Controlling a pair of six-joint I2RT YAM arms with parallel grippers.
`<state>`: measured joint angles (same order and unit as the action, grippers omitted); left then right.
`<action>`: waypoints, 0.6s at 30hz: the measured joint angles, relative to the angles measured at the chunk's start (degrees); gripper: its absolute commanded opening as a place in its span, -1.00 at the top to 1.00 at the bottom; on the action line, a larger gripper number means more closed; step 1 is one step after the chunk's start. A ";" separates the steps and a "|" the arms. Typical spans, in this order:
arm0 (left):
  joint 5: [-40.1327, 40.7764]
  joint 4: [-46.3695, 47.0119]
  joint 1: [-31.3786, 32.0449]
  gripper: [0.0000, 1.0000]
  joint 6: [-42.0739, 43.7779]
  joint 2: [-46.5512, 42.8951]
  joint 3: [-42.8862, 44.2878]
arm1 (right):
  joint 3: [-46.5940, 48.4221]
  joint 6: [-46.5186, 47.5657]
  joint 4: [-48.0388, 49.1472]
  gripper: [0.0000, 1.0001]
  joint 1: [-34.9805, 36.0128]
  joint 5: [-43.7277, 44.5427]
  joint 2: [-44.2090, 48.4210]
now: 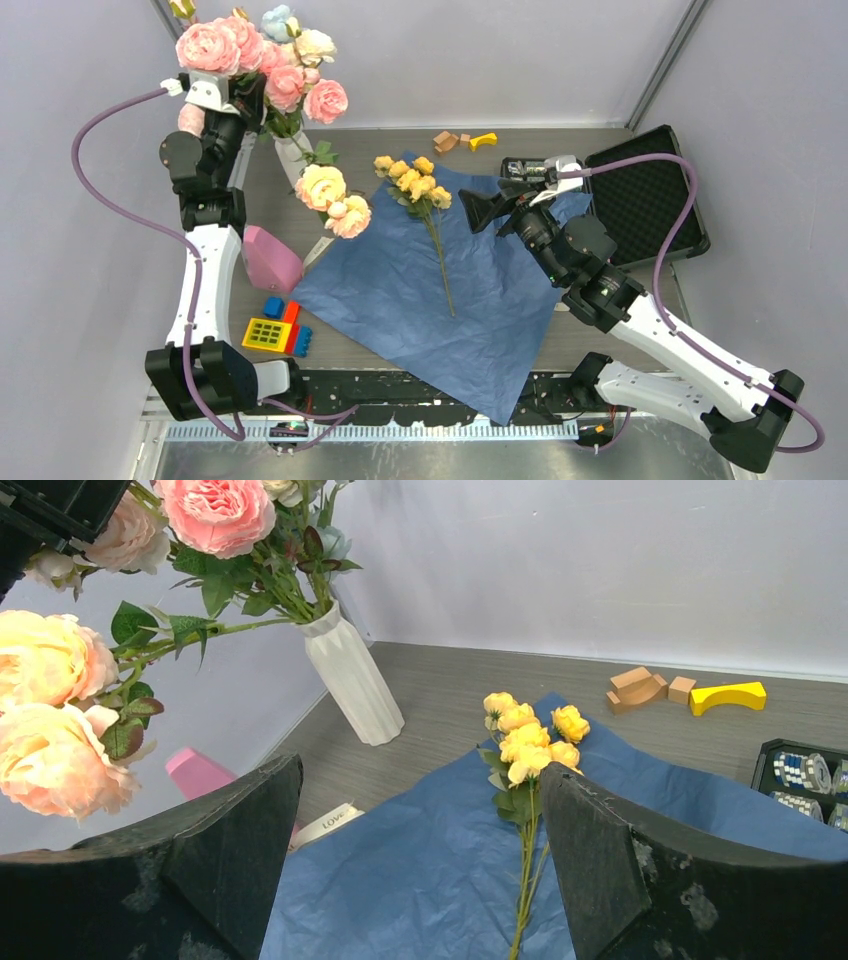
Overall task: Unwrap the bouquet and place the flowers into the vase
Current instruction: Insert the fake flower into the vase.
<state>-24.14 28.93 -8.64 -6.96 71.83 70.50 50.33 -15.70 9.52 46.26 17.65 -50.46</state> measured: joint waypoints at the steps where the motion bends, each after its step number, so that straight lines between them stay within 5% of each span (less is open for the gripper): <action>1: -0.04 0.00 0.00 1.00 0.09 0.00 -0.07 | -0.09 -0.07 0.00 -0.87 0.00 -0.02 -0.02; 18: -1.66 -2.12 0.59 1.00 4.39 0.00 -0.35 | -0.46 -0.74 -0.13 -0.87 0.00 -0.39 -0.02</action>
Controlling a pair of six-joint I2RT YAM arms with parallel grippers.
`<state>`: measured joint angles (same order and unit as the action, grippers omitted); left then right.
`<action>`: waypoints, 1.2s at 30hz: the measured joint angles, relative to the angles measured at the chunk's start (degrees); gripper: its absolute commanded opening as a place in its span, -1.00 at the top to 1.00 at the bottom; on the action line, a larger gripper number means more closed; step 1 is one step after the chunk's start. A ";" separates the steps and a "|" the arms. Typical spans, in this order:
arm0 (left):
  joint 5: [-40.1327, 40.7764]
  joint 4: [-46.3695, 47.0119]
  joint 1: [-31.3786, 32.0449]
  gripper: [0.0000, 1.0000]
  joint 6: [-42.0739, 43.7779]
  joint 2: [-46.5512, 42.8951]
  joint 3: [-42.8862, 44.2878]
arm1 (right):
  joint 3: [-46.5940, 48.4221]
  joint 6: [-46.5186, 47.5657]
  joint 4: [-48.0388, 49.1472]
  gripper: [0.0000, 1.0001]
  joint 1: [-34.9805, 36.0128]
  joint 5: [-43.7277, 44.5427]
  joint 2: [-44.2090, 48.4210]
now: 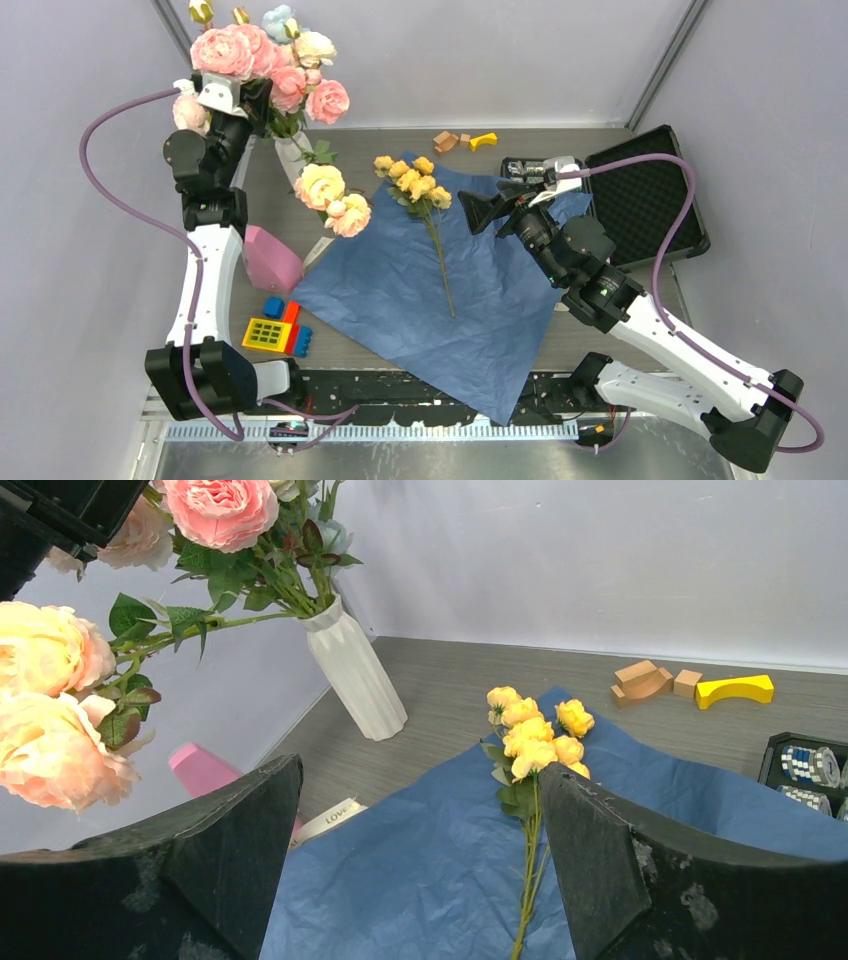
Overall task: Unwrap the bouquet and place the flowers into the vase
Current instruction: Insert the fake flower into the vase.
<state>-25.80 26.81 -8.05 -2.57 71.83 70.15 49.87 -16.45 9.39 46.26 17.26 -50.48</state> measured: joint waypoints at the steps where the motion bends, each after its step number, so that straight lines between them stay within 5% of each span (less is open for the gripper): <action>1: -0.11 -0.20 0.07 1.00 0.13 0.00 0.00 | -0.04 0.00 0.00 -0.87 0.00 0.00 0.00; 20: -0.39 -3.30 0.39 0.99 2.93 0.04 -0.42 | -1.11 -0.26 0.09 -0.87 0.00 -0.46 0.72; 36: 0.26 -6.36 0.55 0.66 3.56 0.02 -1.01 | -1.66 -0.48 0.44 -0.87 0.00 -0.81 1.29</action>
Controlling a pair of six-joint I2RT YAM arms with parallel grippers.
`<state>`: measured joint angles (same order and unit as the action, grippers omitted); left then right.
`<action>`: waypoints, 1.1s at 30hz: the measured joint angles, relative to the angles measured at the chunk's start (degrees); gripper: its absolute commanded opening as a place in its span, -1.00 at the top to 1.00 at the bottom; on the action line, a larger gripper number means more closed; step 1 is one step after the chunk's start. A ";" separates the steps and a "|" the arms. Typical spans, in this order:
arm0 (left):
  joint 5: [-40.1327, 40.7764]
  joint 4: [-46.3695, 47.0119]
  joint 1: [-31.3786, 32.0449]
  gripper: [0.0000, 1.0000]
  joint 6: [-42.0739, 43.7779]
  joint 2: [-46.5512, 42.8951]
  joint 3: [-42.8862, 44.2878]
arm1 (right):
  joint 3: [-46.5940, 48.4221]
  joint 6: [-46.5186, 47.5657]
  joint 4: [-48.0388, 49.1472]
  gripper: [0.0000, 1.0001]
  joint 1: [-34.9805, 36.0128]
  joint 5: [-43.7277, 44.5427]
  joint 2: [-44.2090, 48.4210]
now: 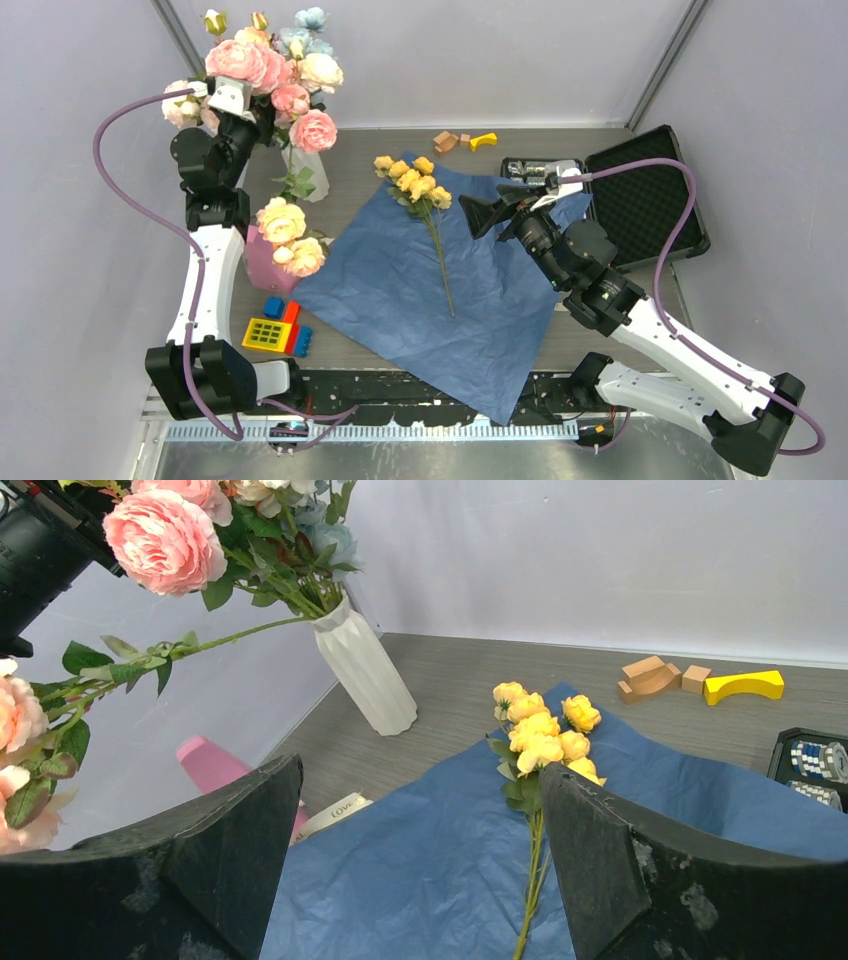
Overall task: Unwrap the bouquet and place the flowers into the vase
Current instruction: Insert the fake flower into the vase.
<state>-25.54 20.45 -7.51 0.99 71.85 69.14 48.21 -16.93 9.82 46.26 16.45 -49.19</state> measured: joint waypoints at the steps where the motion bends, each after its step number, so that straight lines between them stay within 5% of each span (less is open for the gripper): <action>1: 0.02 -0.11 0.00 0.63 0.04 0.00 0.00 | 0.00 -0.02 0.00 -0.87 0.00 -0.04 0.07; 12: 0.55 -2.05 0.00 0.19 0.85 0.00 0.00 | 0.00 -0.02 0.00 -0.87 0.00 -0.07 0.09; 33: 1.57 -6.97 0.00 -0.25 2.43 -4.50 0.17 | 0.00 -0.52 0.00 -0.87 0.00 -1.14 0.07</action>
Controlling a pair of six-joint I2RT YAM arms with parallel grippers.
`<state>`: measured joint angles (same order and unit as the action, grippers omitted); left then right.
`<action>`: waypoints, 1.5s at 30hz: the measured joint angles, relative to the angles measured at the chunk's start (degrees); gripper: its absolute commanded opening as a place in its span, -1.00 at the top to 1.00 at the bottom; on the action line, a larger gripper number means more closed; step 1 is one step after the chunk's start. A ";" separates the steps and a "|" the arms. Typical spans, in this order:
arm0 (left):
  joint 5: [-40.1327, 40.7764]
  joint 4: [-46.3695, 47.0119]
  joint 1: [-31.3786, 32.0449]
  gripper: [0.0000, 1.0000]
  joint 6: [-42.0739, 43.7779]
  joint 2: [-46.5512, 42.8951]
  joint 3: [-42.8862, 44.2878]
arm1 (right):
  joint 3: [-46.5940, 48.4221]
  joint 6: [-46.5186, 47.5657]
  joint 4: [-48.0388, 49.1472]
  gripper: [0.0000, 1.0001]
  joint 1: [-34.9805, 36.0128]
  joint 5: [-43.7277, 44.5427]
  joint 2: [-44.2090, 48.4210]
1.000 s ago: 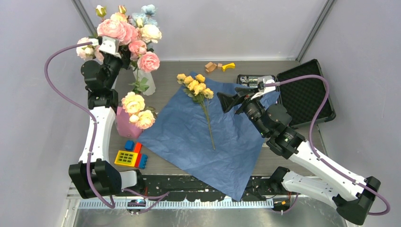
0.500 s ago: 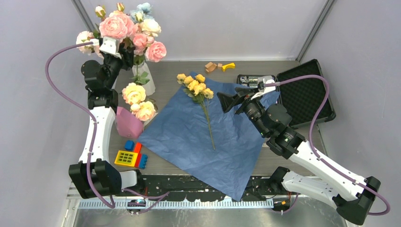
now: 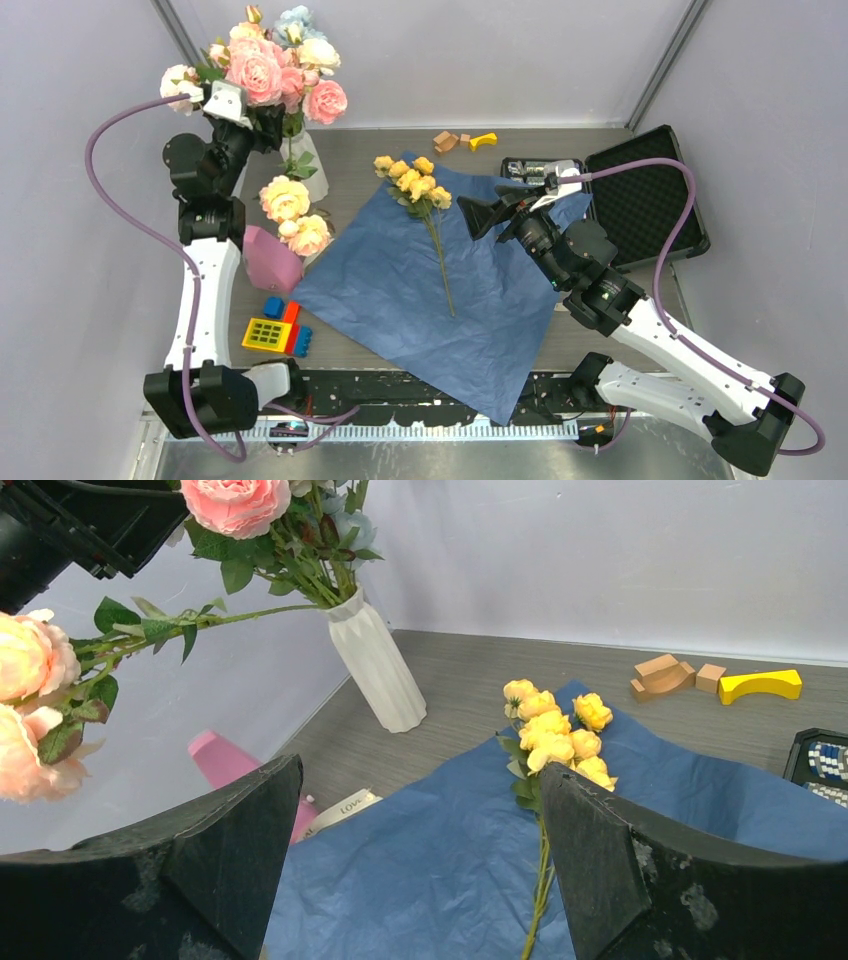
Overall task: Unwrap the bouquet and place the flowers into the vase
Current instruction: Insert the fake flower into the vase.
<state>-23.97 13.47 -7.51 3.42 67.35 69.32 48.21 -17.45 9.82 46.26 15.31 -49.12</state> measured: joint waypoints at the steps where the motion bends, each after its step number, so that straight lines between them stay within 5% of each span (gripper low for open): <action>1: 0.28 -0.31 0.00 -0.29 0.04 -0.42 0.00 | 0.00 -0.09 0.00 -0.87 0.00 -0.09 0.00; 10: 1.60 -4.00 0.00 -0.75 0.13 -5.29 -0.02 | 0.00 -0.31 -0.04 -0.87 0.00 -0.92 0.02; 29: 12.07 -27.52 0.00 -0.87 -3.13 -22.60 1.86 | 3.26 -0.83 -7.17 -0.81 0.00 0.20 -1.01; 45: 28.83 -50.25 0.00 -0.85 -18.03 -29.14 6.51 | 18.32 -4.17 -30.53 -0.68 -0.02 4.22 -40.22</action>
<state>4.86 -36.77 -7.51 -14.61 38.22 75.83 66.52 -21.63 -20.71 46.24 19.53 -89.34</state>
